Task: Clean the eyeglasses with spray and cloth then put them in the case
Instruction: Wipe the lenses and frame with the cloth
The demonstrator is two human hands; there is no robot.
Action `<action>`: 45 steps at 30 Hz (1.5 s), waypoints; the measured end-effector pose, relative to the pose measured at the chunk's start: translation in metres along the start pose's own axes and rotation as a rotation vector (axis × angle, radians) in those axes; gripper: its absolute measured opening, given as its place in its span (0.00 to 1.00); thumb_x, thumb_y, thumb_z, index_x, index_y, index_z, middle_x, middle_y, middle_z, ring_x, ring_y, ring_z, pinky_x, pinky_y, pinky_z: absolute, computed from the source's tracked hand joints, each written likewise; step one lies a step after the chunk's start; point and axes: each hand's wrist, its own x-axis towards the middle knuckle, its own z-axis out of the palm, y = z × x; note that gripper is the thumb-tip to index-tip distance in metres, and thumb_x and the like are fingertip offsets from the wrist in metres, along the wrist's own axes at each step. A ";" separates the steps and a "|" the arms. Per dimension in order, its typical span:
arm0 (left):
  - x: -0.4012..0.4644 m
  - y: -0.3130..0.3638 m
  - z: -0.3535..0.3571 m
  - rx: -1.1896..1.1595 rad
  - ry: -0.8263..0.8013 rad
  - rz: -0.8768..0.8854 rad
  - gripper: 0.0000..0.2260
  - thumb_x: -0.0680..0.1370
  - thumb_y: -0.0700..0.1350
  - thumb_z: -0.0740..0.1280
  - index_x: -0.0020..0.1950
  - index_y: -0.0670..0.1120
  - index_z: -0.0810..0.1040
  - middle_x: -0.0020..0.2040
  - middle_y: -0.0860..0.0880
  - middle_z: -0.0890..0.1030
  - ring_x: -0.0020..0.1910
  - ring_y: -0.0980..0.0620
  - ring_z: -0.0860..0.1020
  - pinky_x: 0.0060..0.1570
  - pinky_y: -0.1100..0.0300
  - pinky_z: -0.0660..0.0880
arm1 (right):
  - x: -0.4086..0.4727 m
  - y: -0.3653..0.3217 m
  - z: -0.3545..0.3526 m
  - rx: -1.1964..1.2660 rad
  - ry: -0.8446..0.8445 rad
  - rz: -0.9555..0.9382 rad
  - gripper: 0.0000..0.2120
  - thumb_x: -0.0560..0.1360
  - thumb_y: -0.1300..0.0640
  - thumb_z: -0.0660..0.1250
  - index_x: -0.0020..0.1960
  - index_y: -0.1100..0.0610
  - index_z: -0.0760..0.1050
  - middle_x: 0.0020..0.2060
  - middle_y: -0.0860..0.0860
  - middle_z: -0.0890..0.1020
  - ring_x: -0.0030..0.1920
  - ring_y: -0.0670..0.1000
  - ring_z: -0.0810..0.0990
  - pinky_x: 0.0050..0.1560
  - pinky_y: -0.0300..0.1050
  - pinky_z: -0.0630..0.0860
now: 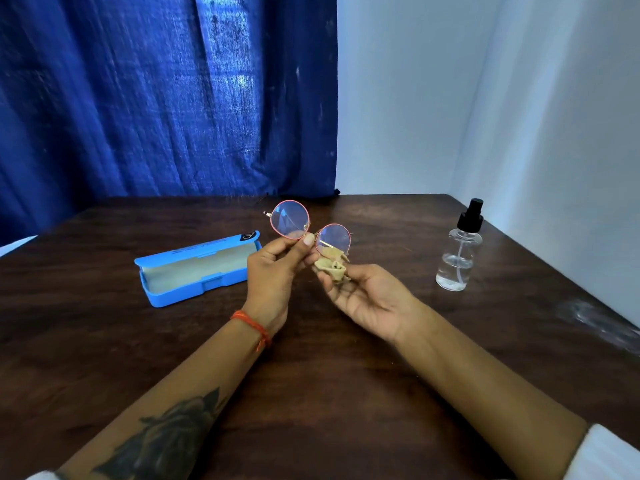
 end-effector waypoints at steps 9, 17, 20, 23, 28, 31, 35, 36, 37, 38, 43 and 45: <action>-0.005 -0.003 0.009 0.149 0.005 0.049 0.05 0.73 0.38 0.68 0.47 0.40 0.81 0.44 0.43 0.83 0.45 0.53 0.80 0.51 0.61 0.78 | 0.002 0.002 0.001 -0.089 0.044 -0.137 0.07 0.77 0.66 0.60 0.43 0.64 0.75 0.26 0.54 0.82 0.25 0.47 0.80 0.25 0.32 0.75; 0.002 0.001 0.002 0.088 0.017 0.006 0.05 0.73 0.40 0.68 0.39 0.47 0.81 0.32 0.55 0.82 0.36 0.59 0.76 0.38 0.69 0.73 | -0.003 -0.008 -0.001 -0.113 0.055 -0.147 0.06 0.75 0.65 0.63 0.41 0.64 0.76 0.27 0.56 0.82 0.26 0.48 0.81 0.26 0.33 0.76; 0.002 0.004 0.000 0.070 0.000 -0.014 0.06 0.74 0.40 0.67 0.39 0.48 0.81 0.32 0.56 0.82 0.37 0.57 0.76 0.42 0.65 0.72 | -0.004 -0.011 -0.003 -0.123 0.084 -0.145 0.05 0.75 0.65 0.63 0.42 0.65 0.76 0.27 0.56 0.83 0.26 0.48 0.81 0.25 0.33 0.76; 0.004 0.006 -0.002 0.019 -0.017 -0.047 0.08 0.75 0.40 0.66 0.38 0.48 0.81 0.32 0.55 0.82 0.36 0.59 0.76 0.39 0.67 0.73 | -0.004 -0.015 -0.006 -0.183 0.132 -0.200 0.05 0.74 0.65 0.65 0.41 0.64 0.77 0.29 0.56 0.83 0.27 0.47 0.81 0.25 0.33 0.76; 0.008 0.013 -0.003 -0.132 -0.075 -0.155 0.07 0.77 0.39 0.62 0.41 0.45 0.78 0.32 0.56 0.79 0.30 0.61 0.73 0.29 0.72 0.69 | -0.001 -0.025 -0.015 -0.477 0.212 -0.618 0.07 0.77 0.62 0.62 0.45 0.63 0.77 0.36 0.54 0.78 0.35 0.47 0.76 0.32 0.33 0.77; 0.009 0.017 -0.005 -0.219 -0.125 -0.188 0.08 0.77 0.37 0.61 0.42 0.43 0.77 0.32 0.54 0.77 0.29 0.60 0.72 0.28 0.72 0.69 | -0.001 -0.021 -0.015 -0.851 0.131 -0.766 0.11 0.77 0.63 0.62 0.57 0.60 0.78 0.45 0.51 0.82 0.44 0.47 0.80 0.46 0.39 0.78; 0.010 0.021 -0.008 -0.238 -0.181 -0.180 0.10 0.78 0.36 0.58 0.40 0.43 0.75 0.31 0.54 0.76 0.28 0.61 0.72 0.28 0.72 0.69 | -0.003 -0.012 -0.014 -1.421 -0.053 -1.055 0.14 0.72 0.70 0.65 0.55 0.61 0.79 0.54 0.52 0.81 0.56 0.49 0.77 0.60 0.43 0.73; 0.011 0.022 -0.009 -0.232 -0.189 -0.180 0.10 0.78 0.35 0.57 0.40 0.43 0.75 0.31 0.54 0.76 0.28 0.61 0.72 0.28 0.72 0.69 | -0.002 -0.012 -0.015 -1.468 -0.098 -1.094 0.14 0.71 0.71 0.67 0.54 0.61 0.80 0.52 0.50 0.81 0.54 0.48 0.78 0.58 0.40 0.73; 0.012 0.023 -0.011 -0.230 -0.194 -0.184 0.10 0.78 0.35 0.57 0.40 0.43 0.75 0.31 0.54 0.77 0.28 0.61 0.71 0.28 0.72 0.69 | -0.003 -0.013 -0.016 -1.478 -0.130 -1.086 0.15 0.69 0.71 0.68 0.54 0.61 0.80 0.51 0.48 0.81 0.52 0.45 0.78 0.56 0.36 0.74; 0.012 0.024 -0.012 -0.232 -0.200 -0.191 0.11 0.78 0.35 0.57 0.40 0.43 0.75 0.31 0.54 0.77 0.28 0.61 0.71 0.28 0.72 0.69 | -0.003 -0.014 -0.017 -1.482 -0.152 -1.068 0.16 0.68 0.70 0.70 0.54 0.60 0.80 0.49 0.46 0.80 0.50 0.42 0.78 0.53 0.32 0.74; 0.012 0.025 -0.013 -0.262 -0.250 -0.239 0.10 0.77 0.35 0.56 0.39 0.42 0.74 0.33 0.53 0.75 0.27 0.61 0.70 0.26 0.72 0.67 | -0.002 -0.018 -0.020 -1.705 -0.178 -1.247 0.11 0.67 0.67 0.70 0.49 0.59 0.80 0.48 0.50 0.83 0.48 0.46 0.79 0.50 0.35 0.73; 0.012 0.027 -0.014 -0.267 -0.248 -0.248 0.11 0.77 0.34 0.56 0.39 0.42 0.74 0.32 0.53 0.75 0.27 0.60 0.69 0.26 0.72 0.67 | -0.003 -0.017 -0.024 -1.857 -0.135 -1.322 0.09 0.67 0.66 0.67 0.47 0.58 0.79 0.47 0.51 0.83 0.47 0.51 0.80 0.46 0.41 0.75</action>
